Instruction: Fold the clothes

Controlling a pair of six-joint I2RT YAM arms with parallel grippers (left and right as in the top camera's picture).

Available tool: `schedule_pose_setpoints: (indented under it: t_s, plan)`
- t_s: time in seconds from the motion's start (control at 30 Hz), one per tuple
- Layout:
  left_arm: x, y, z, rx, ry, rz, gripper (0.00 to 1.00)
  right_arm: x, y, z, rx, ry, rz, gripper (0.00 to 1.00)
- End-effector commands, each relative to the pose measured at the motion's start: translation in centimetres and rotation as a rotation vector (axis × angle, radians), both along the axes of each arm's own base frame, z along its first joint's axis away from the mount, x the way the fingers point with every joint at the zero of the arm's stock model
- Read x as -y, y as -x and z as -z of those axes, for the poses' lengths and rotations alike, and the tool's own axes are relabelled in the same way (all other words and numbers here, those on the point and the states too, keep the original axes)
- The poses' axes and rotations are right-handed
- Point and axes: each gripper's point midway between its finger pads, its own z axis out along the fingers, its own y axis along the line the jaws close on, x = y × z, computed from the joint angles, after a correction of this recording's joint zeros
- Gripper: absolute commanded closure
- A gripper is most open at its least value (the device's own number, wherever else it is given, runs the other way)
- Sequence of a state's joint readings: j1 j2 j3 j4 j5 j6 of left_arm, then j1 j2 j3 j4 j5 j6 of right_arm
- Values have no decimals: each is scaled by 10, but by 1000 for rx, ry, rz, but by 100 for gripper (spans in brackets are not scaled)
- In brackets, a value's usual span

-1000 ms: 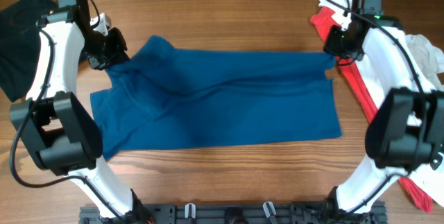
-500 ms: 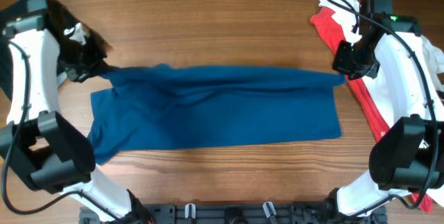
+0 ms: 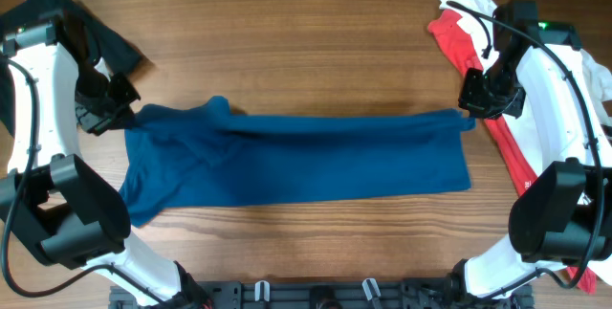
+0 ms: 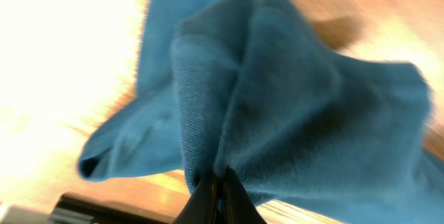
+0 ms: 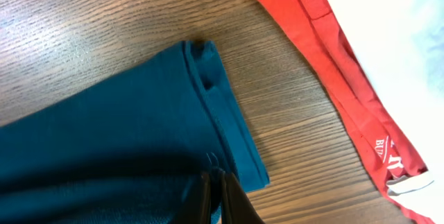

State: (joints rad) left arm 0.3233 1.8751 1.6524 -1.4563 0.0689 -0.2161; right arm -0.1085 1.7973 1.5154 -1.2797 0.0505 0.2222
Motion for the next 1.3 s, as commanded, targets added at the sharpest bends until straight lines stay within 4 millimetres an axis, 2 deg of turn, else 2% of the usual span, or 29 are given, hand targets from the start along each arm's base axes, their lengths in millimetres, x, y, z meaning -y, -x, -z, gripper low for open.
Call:
schedule_pose_setpoints:
  t_s: [0.0,0.13,0.27,0.63,0.9,1.0,1.1,1.27]
  plan:
    - [-17,17,-2,-50,-92,-51,96,7,-2,-12,32,36,-33,96]
    - [-28,35,3,-125,-141,-83,96,8,-4,-11,32,37,-34,96]
    - [-29,47,10,-164,-130,-104,96,8,-3,-10,29,37,-36,96]
    - [-26,48,12,-168,-114,-105,96,5,21,14,-64,24,-42,94]
    - [-12,33,15,-102,-21,-106,96,4,23,16,-70,23,-43,94]
    - [-4,21,16,-44,29,-75,95,4,24,16,-75,22,-47,94]
    - [-5,12,17,-11,22,-72,91,3,27,16,-89,16,-68,94]
    - [-6,7,17,11,15,-69,89,2,35,15,-123,10,-100,93]
